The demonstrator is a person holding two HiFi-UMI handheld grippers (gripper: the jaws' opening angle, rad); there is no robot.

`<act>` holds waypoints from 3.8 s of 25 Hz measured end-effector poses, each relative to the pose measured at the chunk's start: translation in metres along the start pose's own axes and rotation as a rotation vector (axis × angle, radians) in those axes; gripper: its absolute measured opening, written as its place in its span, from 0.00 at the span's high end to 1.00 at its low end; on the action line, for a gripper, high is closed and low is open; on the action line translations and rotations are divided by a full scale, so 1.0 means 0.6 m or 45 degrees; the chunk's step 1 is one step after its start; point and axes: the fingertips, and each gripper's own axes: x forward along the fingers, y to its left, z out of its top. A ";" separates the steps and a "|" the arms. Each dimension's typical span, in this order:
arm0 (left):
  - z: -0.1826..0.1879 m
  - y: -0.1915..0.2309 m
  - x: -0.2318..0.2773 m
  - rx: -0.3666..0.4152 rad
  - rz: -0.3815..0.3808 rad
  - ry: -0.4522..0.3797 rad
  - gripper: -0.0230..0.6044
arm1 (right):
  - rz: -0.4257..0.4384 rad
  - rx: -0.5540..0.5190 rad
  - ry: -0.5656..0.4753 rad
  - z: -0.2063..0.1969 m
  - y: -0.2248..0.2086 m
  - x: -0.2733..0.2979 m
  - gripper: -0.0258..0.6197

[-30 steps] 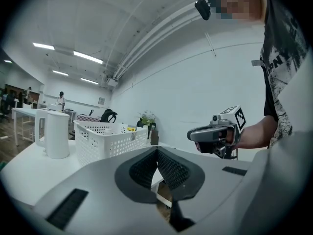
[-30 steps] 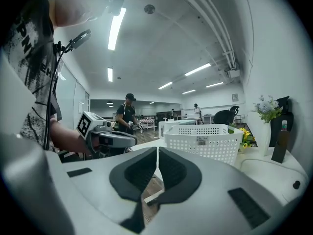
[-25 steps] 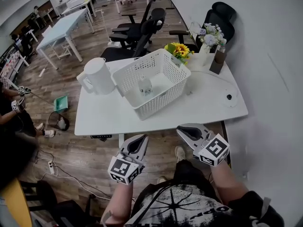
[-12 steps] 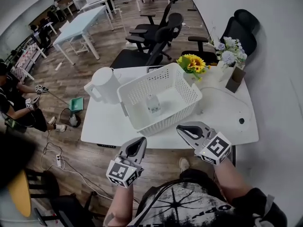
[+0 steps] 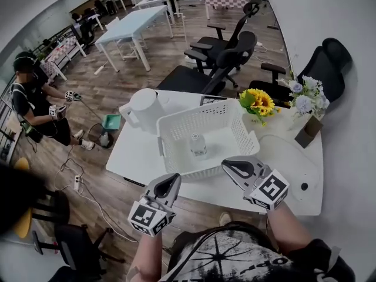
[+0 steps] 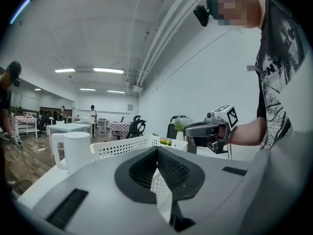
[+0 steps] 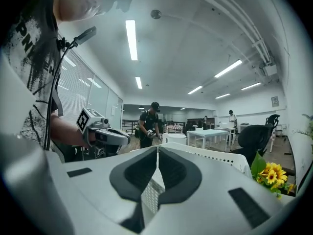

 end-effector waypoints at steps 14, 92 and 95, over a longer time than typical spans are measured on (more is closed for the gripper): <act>0.014 0.012 0.026 -0.010 0.049 -0.012 0.95 | 0.142 0.008 -0.053 0.046 -0.018 0.024 0.92; -0.017 0.219 -0.031 0.024 -0.218 -0.023 0.95 | -0.034 0.028 0.249 0.064 -0.124 0.293 0.72; -0.013 0.208 -0.028 0.022 -0.277 -0.036 0.95 | -0.099 0.035 0.210 0.082 -0.124 0.274 0.72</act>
